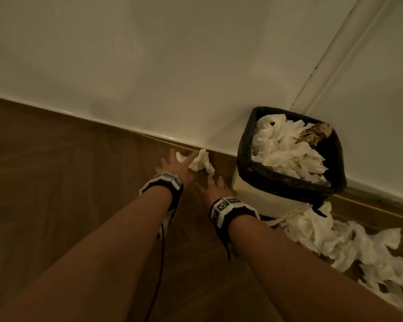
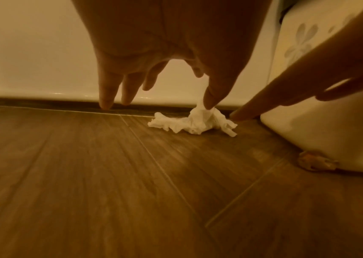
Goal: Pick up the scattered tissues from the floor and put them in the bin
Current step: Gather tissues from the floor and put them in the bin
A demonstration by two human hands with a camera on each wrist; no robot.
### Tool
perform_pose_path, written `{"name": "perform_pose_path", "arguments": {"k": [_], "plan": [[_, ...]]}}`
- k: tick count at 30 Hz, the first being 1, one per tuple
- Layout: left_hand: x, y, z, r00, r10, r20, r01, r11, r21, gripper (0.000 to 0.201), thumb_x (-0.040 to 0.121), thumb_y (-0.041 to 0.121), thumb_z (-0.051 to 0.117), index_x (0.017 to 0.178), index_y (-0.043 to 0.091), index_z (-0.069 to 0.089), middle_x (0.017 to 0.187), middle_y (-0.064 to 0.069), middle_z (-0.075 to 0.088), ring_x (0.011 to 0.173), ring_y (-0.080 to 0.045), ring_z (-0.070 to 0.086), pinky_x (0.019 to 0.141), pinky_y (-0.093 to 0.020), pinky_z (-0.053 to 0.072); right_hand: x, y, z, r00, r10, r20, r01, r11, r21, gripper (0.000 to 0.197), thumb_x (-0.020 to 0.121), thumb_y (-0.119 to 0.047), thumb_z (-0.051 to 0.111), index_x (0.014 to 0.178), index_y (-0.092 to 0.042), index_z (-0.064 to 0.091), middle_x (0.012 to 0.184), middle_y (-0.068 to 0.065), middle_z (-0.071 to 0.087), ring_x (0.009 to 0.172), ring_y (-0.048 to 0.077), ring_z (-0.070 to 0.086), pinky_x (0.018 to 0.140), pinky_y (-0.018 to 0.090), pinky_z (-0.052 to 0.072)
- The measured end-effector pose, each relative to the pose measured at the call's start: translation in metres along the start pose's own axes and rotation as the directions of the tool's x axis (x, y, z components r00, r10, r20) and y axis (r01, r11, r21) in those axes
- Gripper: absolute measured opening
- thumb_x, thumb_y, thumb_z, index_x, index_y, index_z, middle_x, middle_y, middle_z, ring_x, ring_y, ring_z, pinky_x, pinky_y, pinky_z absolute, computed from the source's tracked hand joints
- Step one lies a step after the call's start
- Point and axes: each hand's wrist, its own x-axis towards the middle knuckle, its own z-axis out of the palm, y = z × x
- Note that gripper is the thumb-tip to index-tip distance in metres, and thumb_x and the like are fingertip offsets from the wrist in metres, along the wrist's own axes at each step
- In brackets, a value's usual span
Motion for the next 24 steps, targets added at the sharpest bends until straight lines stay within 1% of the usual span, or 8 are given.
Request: {"name": "perform_pose_path", "arguments": {"k": [5,9,11,14,16,18,21,24], "plan": [[0.019,0.019,0.012,0.999,0.038,-0.021,-0.035,0.992,0.121,0.057,0.092,0.051,0.039,0.138,0.061,0.005,0.155,-0.01,-0.016,0.14,-0.046,-0.002,0.108,-0.065,0.012,0.013,0.002,0.017,0.996,0.004,-0.088,-0.032,0.947,-0.319,0.064,0.098,-0.044,0.026,0.15,-0.012,0.007,0.155,0.017,0.012,0.143,0.034,0.011,0.115,0.049,-0.001],[0.034,0.026,0.019,0.999,0.048,0.007,-0.048,0.985,0.164,0.056,0.092,0.052,0.04,0.139,0.057,0.012,0.155,-0.014,-0.014,0.139,-0.048,0.0,0.107,-0.064,0.015,0.018,0.015,0.02,1.0,-0.023,-0.001,0.022,0.971,-0.237,0.043,0.1,-0.025,0.027,0.14,-0.011,0.036,0.144,0.01,0.041,0.136,0.028,0.032,0.116,0.046,0.006],[0.039,0.025,0.021,0.999,0.043,0.028,-0.047,0.987,0.151,0.053,0.093,0.05,0.041,0.141,0.053,0.017,0.154,-0.017,-0.01,0.138,-0.05,0.001,0.109,-0.062,0.018,0.021,0.018,0.024,0.997,-0.074,-0.027,0.069,0.982,-0.174,0.036,0.1,-0.019,0.031,0.128,-0.01,0.051,0.133,0.011,0.051,0.129,0.028,0.04,0.115,0.042,0.013],[0.041,0.023,0.024,0.992,0.099,0.074,-0.109,0.983,0.147,0.049,0.095,0.039,0.043,0.142,0.035,0.031,0.149,-0.022,0.018,0.134,-0.045,0.024,0.109,-0.051,0.029,0.027,0.018,0.026,0.992,-0.101,-0.079,0.09,0.987,-0.135,0.029,0.097,-0.016,0.038,0.108,-0.011,0.064,0.117,0.009,0.061,0.115,0.026,0.051,0.108,0.037,0.025],[0.039,0.023,0.025,0.992,0.118,0.041,-0.123,0.983,0.139,0.045,0.095,0.03,0.045,0.139,0.022,0.041,0.139,-0.019,0.038,0.126,-0.038,0.039,0.103,-0.043,0.037,0.028,0.019,0.027,0.991,-0.097,-0.091,0.086,0.989,-0.12,0.028,0.096,-0.013,0.038,0.107,-0.01,0.063,0.117,0.01,0.06,0.111,0.026,0.053,0.103,0.036,0.031],[0.036,0.023,0.025,0.997,0.063,0.042,-0.068,0.992,0.108,0.038,0.095,0.024,0.047,0.132,0.016,0.051,0.134,-0.016,0.046,0.122,-0.033,0.045,0.1,-0.037,0.039,0.025,0.021,0.028,0.989,-0.079,-0.123,0.075,0.996,-0.039,0.031,0.096,-0.01,0.034,0.118,-0.006,0.057,0.122,0.014,0.054,0.113,0.03,0.052,0.097,0.037,0.036],[0.024,0.021,0.023,0.995,-0.024,0.097,0.018,0.998,0.062,0.032,0.095,0.015,0.049,0.124,0.014,0.06,0.129,-0.013,0.055,0.118,-0.029,0.052,0.097,-0.032,0.042,0.015,0.018,0.024,0.995,-0.021,-0.102,0.032,0.994,0.103,0.034,0.098,-0.013,0.032,0.126,-0.008,0.051,0.128,0.015,0.051,0.115,0.032,0.052,0.092,0.036,0.041],[0.004,0.019,0.018,0.996,-0.019,0.082,0.016,0.999,0.036,0.026,0.092,0.013,0.055,0.116,0.013,0.066,0.123,-0.012,0.06,0.113,-0.028,0.056,0.096,-0.03,0.044,0.001,0.014,0.01,1.0,0.009,0.016,-0.012,0.969,0.245,0.037,0.1,-0.017,0.032,0.133,-0.008,0.046,0.136,0.016,0.047,0.122,0.032,0.049,0.097,0.037,0.039]]}}
